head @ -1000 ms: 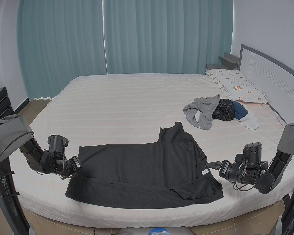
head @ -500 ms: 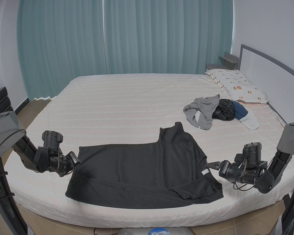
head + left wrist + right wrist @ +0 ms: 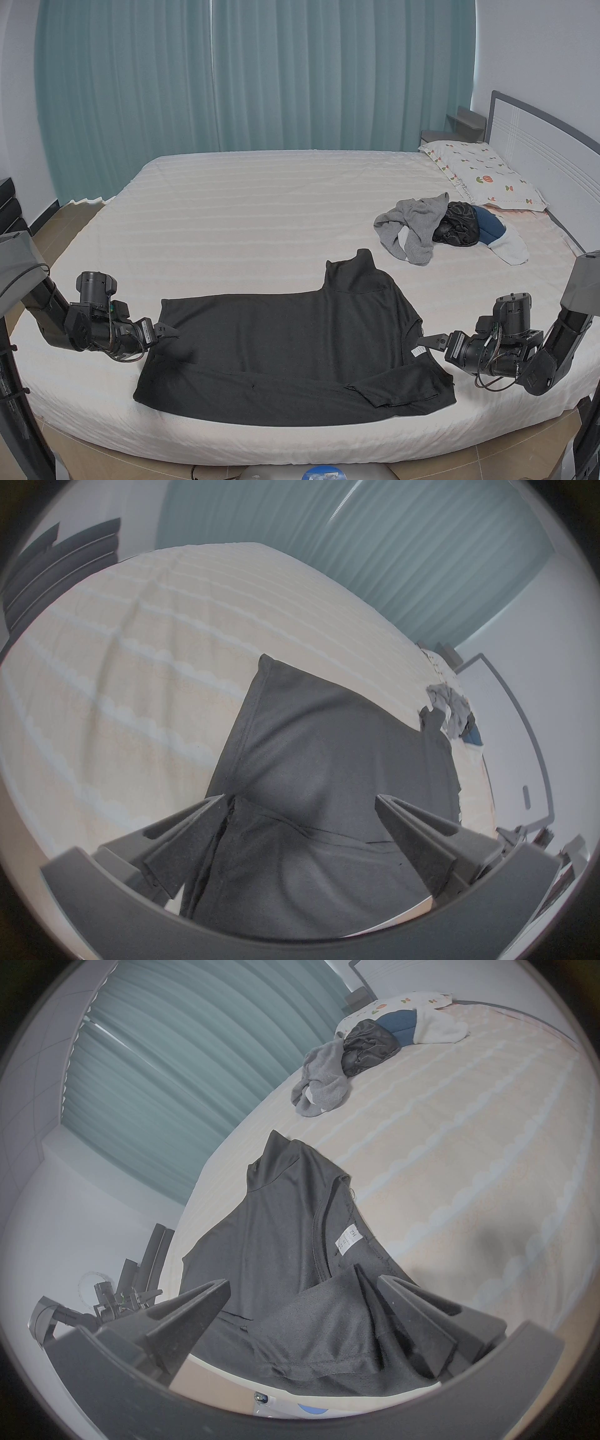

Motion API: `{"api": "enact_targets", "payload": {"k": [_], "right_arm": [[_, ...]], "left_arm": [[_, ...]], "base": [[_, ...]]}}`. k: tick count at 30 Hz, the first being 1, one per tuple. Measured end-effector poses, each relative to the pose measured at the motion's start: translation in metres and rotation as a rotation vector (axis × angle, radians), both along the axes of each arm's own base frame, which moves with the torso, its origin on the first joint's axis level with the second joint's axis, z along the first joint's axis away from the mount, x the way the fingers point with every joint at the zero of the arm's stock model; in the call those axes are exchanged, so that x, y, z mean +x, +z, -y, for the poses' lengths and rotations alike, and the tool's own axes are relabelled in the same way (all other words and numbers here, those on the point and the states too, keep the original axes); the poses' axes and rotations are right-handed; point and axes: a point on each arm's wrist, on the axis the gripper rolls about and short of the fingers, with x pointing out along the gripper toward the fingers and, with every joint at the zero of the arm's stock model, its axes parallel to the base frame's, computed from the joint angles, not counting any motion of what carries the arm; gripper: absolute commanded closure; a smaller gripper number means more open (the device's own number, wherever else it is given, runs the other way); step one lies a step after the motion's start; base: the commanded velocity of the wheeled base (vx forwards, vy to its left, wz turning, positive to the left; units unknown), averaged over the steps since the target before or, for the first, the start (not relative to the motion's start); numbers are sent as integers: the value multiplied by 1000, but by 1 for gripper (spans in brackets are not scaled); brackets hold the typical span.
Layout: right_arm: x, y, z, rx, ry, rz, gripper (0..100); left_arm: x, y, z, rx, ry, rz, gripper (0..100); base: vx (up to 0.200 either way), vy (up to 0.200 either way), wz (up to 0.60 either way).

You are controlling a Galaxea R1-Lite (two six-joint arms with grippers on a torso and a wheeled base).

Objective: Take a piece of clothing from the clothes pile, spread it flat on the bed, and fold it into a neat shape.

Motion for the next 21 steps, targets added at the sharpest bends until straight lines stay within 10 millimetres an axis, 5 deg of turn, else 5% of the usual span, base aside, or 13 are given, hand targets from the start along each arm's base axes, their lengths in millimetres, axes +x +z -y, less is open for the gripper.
{"api": "enact_targets", "payload": {"k": [19, 20, 21], "right_arm": [[2, -5, 6, -21, 12, -4, 0], [2, -5, 6, -22, 12, -3, 0], [2, -5, 6, -23, 14, -3, 0]], "left_arm": [[1, -22, 4, 63, -8, -56, 0], [1, -23, 4, 65, -7, -59, 100], [1, -23, 4, 65, -7, -60, 100]], "base": [[0, 0, 0], [0, 0, 0], [0, 0, 0]]}}
